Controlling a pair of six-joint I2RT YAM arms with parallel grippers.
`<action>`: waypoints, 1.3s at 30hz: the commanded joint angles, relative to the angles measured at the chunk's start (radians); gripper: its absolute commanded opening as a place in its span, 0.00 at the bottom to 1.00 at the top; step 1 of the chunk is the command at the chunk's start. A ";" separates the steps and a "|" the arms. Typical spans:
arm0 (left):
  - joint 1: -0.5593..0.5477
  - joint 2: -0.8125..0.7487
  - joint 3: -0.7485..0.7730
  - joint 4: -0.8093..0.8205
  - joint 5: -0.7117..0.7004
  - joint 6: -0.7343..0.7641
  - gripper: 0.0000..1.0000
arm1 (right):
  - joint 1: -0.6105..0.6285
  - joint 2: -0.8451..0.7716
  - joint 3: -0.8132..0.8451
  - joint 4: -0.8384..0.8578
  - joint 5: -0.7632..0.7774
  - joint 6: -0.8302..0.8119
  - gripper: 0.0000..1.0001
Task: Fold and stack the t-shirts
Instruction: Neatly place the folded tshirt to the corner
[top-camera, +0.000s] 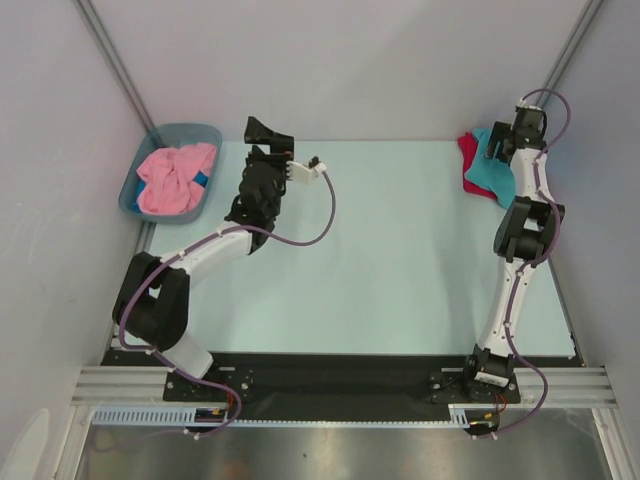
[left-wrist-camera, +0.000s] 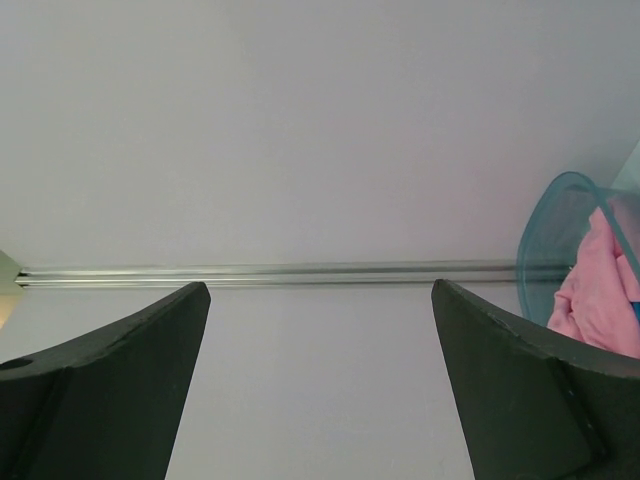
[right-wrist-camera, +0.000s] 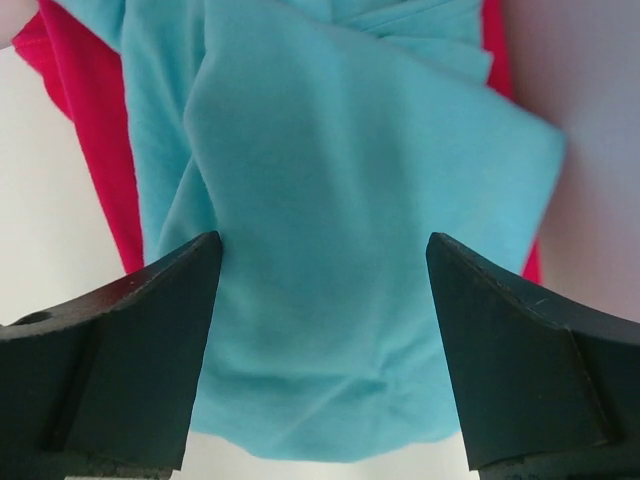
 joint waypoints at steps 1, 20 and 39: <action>-0.017 -0.022 0.064 0.020 0.019 0.073 1.00 | -0.006 0.011 -0.001 0.089 -0.048 0.085 0.88; -0.073 -0.022 0.047 0.014 -0.015 0.110 1.00 | 0.012 0.079 0.039 0.270 0.041 0.153 0.86; -0.102 0.007 0.069 0.041 -0.009 0.113 1.00 | 0.055 0.093 0.019 0.321 0.104 0.101 0.16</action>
